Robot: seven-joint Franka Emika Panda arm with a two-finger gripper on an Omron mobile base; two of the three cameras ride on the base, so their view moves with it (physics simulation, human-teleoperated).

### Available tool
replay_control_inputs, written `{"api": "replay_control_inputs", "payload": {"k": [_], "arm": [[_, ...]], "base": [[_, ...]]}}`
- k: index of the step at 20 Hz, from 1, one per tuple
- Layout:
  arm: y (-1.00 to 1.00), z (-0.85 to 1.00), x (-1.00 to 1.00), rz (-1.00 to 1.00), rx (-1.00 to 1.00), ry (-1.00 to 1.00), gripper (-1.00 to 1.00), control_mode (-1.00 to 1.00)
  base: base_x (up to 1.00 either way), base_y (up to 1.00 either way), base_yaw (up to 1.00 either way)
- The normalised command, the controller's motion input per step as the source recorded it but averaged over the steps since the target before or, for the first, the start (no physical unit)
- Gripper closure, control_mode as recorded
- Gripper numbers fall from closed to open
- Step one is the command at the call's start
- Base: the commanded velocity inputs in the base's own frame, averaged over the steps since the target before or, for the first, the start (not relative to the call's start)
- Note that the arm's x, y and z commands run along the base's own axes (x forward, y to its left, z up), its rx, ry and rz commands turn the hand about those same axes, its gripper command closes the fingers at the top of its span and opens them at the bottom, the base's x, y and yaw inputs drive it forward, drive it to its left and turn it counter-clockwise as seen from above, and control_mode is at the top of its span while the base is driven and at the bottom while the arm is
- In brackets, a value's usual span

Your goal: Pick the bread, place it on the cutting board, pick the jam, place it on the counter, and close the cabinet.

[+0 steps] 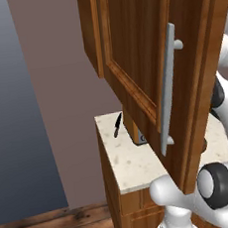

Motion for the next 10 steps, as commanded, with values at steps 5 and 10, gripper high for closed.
{"api": "replay_control_inputs", "payload": {"k": [5,10], "arm": [[0.00,0.00,0.42,0.00,0.04,0.00,-1.00,-1.00],[0.00,0.00,0.46,0.00,0.01,0.00,-1.00,-1.00]], "base": [[0.00,0.00,0.00],[0.00,0.00,0.00]]}}
